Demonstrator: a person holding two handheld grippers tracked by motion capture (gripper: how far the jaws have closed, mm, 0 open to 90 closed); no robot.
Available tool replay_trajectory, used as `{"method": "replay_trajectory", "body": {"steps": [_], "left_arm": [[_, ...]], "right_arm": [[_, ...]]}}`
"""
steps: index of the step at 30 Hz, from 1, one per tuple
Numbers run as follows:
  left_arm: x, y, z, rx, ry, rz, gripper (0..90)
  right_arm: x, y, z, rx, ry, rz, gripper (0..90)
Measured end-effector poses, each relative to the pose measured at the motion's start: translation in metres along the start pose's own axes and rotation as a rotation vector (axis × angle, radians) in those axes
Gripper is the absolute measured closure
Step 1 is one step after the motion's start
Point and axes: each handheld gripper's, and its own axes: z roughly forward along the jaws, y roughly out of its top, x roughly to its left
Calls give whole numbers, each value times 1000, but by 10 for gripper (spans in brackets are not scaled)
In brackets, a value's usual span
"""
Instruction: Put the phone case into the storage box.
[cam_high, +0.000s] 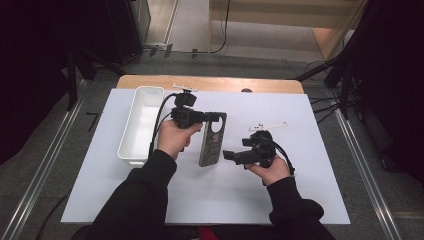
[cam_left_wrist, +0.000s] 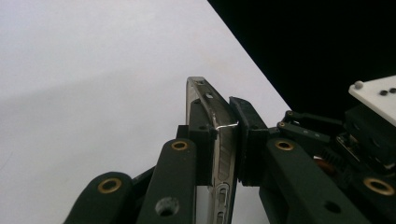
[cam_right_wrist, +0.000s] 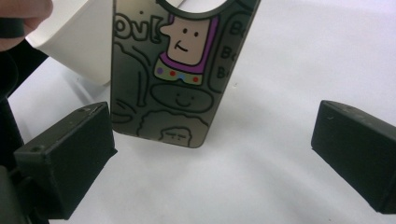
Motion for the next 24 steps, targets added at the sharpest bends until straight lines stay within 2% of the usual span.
{"method": "replay_trajectory", "body": {"steps": [2,7,12,18,21,24], "left_arm": [[0,0,-3,7,-15,9,794],[2,0,-8,17,-15,15,794],[5,-2,-14,28,-17,32,794],[9,-4,-17,25,-35,39,794],[10,-6,-20,30,-39,54,794],[12,-10,-23,18,-55,50,794]], "right_arm": [[0,0,-1,-3,9,-9,0],[-3,0,-6,-20,41,-7,0],[-6,-1,-10,-30,55,-15,0],[-7,-4,-13,-27,62,-46,0],[-8,-6,-15,-24,61,-48,0],[-9,-7,-17,-24,64,-49,0]]}}
